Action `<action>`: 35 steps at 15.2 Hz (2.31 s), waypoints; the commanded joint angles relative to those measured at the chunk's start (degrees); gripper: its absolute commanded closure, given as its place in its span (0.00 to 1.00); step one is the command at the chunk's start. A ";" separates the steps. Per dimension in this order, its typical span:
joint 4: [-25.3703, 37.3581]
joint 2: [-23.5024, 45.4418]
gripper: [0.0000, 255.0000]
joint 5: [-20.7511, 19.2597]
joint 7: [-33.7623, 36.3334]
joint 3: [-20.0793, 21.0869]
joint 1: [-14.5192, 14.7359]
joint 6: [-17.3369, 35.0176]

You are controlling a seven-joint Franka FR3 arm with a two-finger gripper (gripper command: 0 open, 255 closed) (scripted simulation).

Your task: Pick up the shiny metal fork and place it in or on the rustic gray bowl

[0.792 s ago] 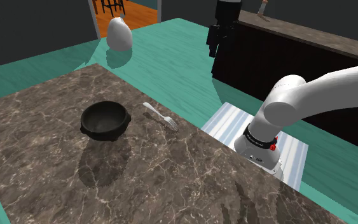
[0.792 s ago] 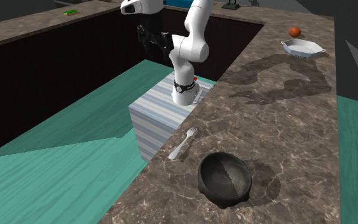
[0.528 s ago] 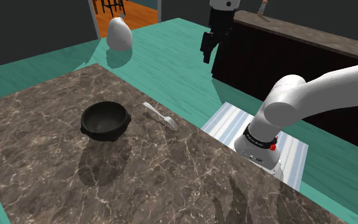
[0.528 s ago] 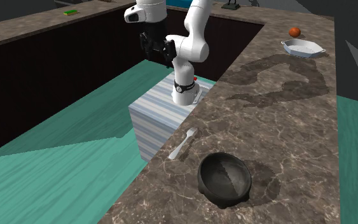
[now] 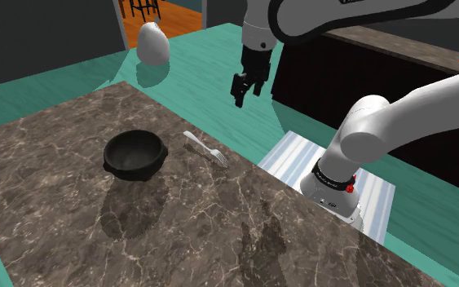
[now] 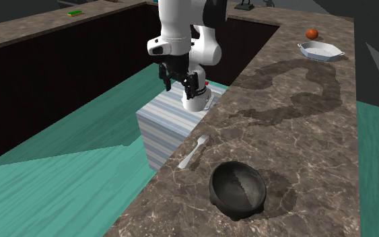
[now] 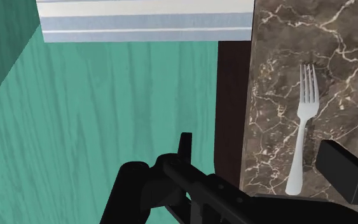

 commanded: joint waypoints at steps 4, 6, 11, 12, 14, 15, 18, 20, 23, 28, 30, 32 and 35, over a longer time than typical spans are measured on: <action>-1.91 7.28 0.00 1.13 2.87 5.15 1.13 12.40; -2.06 10.85 0.00 0.99 4.32 7.34 1.25 17.29; -0.80 21.22 0.00 -2.13 9.45 13.26 0.17 29.09; -0.27 23.52 0.00 -3.48 10.92 14.50 -0.32 31.31; 0.42 26.16 0.00 -5.37 12.80 15.89 -0.97 33.66; 0.23 26.93 0.00 -5.85 13.15 16.10 -1.20 34.57; -0.24 29.35 0.00 -7.54 14.39 16.72 -1.99 37.26; -0.48 31.06 0.00 -8.92 15.39 17.12 -2.56 39.03; -0.63 32.46 0.00 -10.19 16.30 17.40 -3.03 40.41; -0.63 32.46 0.00 -10.19 16.30 17.39 -3.02 40.41; -0.63 32.46 1.00 -10.19 16.29 17.39 -3.02 40.40; -0.63 32.46 1.00 -10.19 16.29 17.39 -3.02 40.40; -0.63 32.46 1.00 -10.19 16.29 17.39 -3.02 40.41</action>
